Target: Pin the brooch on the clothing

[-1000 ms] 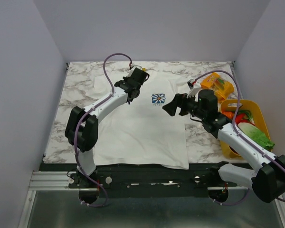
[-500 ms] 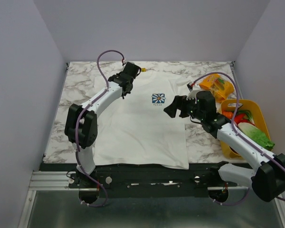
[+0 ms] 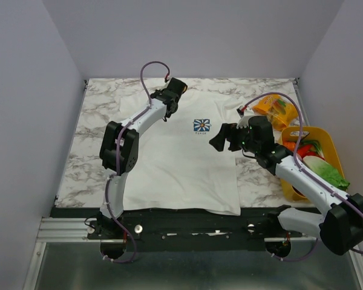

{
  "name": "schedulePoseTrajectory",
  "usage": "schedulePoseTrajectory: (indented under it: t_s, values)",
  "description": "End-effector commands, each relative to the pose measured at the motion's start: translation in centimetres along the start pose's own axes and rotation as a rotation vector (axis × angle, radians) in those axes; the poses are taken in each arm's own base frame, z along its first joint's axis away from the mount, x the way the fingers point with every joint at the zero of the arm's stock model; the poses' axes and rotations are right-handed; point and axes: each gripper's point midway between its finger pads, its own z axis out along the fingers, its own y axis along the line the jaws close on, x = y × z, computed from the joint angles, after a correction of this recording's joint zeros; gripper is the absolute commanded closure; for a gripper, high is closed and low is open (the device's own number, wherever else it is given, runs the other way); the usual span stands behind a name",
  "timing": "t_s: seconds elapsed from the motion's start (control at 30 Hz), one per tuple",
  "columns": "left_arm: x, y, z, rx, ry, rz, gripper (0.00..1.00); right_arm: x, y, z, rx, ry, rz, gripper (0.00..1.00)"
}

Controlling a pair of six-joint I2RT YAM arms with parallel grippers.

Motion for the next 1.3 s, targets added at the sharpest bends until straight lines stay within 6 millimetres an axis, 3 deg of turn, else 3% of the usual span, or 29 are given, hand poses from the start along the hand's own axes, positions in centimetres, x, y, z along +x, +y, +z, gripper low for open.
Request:
schedulePoseTrajectory:
  t_s: [0.0,0.23,0.47,0.97,1.27]
  values:
    - [-0.5,1.0,2.0,-0.121,0.015,0.131,1.0,0.5,-0.9,0.0,0.039,0.026,-0.008,0.01]
    - [-1.6,0.3,4.2,-0.167,0.031,0.251,1.0,1.3,-1.2,0.2,0.046,0.063,0.001,0.01]
    - [-0.3,0.0,6.5,-0.233,0.078,0.391,1.0,2.1,-1.5,-0.1,0.061,0.08,0.006,0.01]
    - [0.2,-0.3,7.4,-0.278,0.096,0.433,1.0,2.6,-1.7,-0.4,0.069,0.1,0.01,0.0]
    - [0.9,-0.4,8.7,-0.396,0.131,0.536,1.0,2.2,-0.5,-0.5,0.022,0.106,0.036,0.0]
